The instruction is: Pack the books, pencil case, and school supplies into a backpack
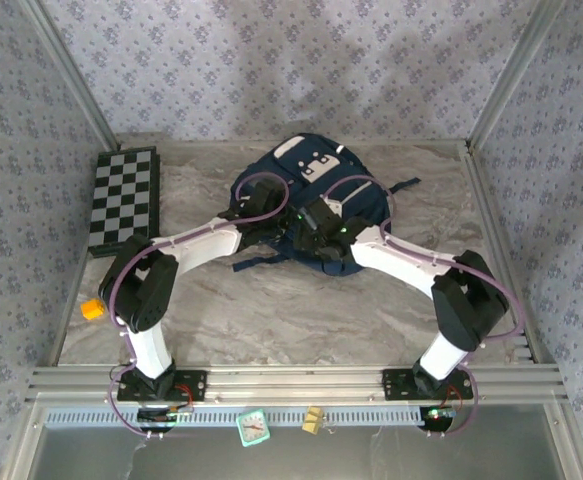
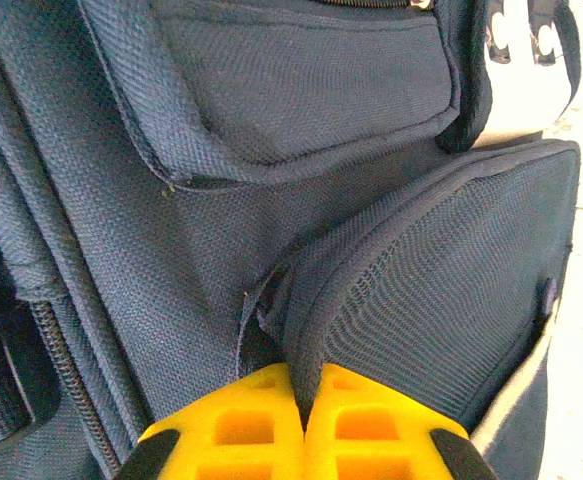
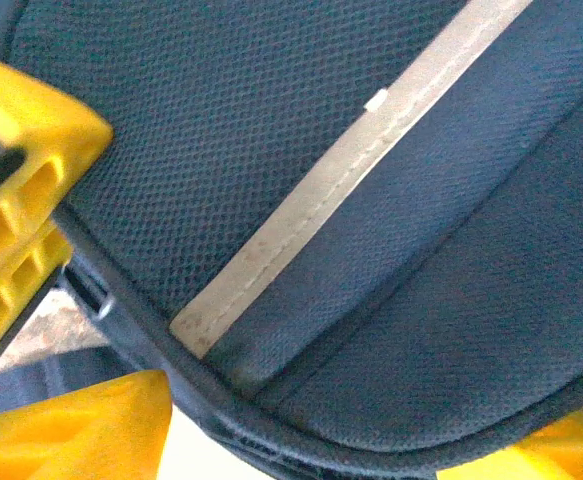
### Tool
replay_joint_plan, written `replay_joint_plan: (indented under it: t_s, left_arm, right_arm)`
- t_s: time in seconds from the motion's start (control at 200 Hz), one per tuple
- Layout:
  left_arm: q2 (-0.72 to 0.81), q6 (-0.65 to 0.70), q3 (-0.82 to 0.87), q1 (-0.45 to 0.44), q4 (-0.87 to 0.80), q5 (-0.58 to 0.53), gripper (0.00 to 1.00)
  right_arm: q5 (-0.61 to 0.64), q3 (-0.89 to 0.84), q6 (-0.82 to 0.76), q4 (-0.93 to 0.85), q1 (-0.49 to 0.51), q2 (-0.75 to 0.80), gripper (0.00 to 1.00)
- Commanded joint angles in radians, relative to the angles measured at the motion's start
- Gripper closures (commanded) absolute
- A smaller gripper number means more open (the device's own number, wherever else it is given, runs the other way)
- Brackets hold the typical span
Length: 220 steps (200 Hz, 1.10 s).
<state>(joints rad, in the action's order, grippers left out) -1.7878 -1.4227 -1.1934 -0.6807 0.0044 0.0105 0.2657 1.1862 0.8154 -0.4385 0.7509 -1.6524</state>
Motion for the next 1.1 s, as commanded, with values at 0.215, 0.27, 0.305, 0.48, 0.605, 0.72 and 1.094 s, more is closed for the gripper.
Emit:
replay_joint_plan:
  t_s: [0.215, 0.27, 0.305, 0.48, 0.605, 0.72, 1.094]
  left_arm:
    - [0.064, -0.031, 0.018, 0.011, 0.021, 0.036, 1.00]
    - [0.071, -0.015, 0.017, 0.020, -0.003, 0.022, 1.00]
    - [0.077, -0.006, 0.018, 0.026, -0.016, 0.009, 1.00]
    - [0.071, 0.031, -0.001, 0.046, -0.061, 0.002, 1.00]
    - [0.072, 0.028, 0.005, 0.049, -0.050, 0.002, 1.00]
    - [0.077, 0.036, -0.001, 0.049, -0.048, -0.001, 1.00]
    - [0.079, 0.062, -0.020, 0.054, -0.076, -0.001, 1.00]
  right_arm:
    - [0.141, -0.043, 0.028, -0.102, -0.019, 0.057, 0.44]
    - [0.146, -0.050, 0.003, -0.143, -0.030, 0.077, 0.44]
    - [0.141, -0.066, -0.014, -0.156, -0.038, 0.098, 0.45]
    - [0.022, -0.129, -0.159, -0.152, -0.108, 0.183, 0.50]
    - [0.012, -0.056, -0.298, -0.240, -0.080, 0.172, 0.54]
    - [-0.117, -0.077, -0.407, -0.168, -0.065, 0.170, 0.57]
    - [-0.154, -0.043, -0.589, -0.145, -0.128, 0.145, 0.42]
